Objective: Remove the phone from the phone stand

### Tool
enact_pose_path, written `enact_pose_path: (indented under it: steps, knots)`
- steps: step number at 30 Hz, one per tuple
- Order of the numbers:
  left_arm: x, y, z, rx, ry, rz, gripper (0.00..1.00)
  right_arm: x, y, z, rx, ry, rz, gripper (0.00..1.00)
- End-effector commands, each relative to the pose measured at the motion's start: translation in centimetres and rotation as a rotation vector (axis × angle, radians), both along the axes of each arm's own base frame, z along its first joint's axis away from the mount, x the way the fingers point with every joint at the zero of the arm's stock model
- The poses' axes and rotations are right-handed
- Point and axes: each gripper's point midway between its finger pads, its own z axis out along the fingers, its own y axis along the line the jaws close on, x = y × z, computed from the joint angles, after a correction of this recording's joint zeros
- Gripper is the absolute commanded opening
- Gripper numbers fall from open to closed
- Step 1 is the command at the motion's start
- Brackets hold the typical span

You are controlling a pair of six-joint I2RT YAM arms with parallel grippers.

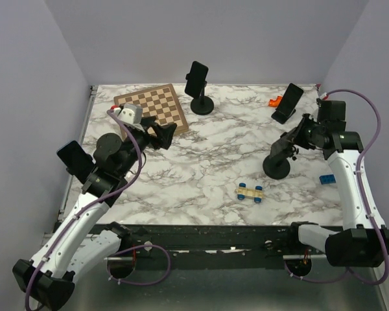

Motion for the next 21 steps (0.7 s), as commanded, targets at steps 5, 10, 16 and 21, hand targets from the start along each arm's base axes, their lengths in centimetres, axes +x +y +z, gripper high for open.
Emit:
enact_pose_path:
  steps: [5,10,16,21]
  knots:
    - [-1.2,-6.1,-0.8,0.008,0.069,-0.311,0.85,3.1,8.4,1.8,0.156,-0.146,0.435,0.01]
    - [-2.2,-9.3,-2.1,0.033,0.131,-0.481,0.82,2.1,13.6,0.9,0.103,-0.118,0.641,0.01]
    - [-3.1,-11.7,-3.6,0.063,0.185,-0.591,0.82,1.0,19.3,-0.2,0.055,-0.086,0.803,0.04]
    - [-3.2,-11.9,-3.8,0.075,0.183,-0.593,0.82,0.1,21.2,-0.5,0.064,-0.079,0.897,0.12]
